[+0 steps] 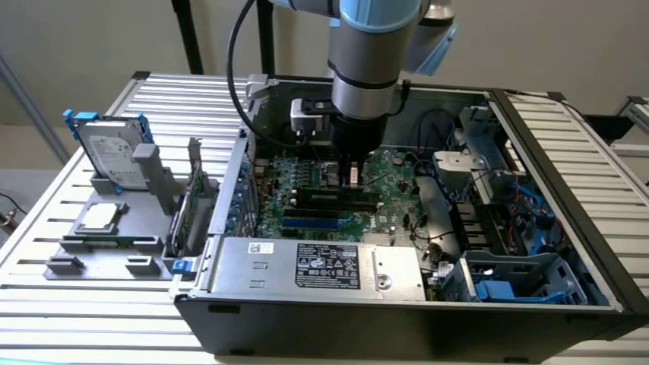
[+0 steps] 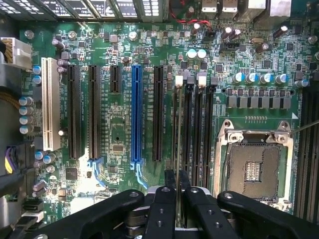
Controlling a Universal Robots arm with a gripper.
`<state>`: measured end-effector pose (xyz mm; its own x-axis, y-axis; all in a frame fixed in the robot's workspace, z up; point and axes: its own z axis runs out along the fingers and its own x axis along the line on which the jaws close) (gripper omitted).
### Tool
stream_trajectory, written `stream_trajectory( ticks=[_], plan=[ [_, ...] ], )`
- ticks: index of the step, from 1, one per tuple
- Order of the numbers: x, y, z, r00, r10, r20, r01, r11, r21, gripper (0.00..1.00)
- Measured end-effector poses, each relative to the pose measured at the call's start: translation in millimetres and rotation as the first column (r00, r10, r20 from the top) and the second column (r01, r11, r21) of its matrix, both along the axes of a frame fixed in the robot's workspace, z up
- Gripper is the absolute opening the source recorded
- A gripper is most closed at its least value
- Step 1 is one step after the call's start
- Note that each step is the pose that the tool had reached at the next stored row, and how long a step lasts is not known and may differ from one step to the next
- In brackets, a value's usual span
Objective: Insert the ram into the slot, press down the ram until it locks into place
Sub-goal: 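Insert the ram into the slot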
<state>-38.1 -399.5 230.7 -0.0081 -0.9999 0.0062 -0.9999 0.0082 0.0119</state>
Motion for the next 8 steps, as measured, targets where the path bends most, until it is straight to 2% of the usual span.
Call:
stream_trajectory(
  ticks=[8],
  plan=[
    [-3.3, 0.6, -2.0, 1.0000, 0.000, 0.0001, 0.000, 1.0000, -0.0010, 0.14]
  ],
)
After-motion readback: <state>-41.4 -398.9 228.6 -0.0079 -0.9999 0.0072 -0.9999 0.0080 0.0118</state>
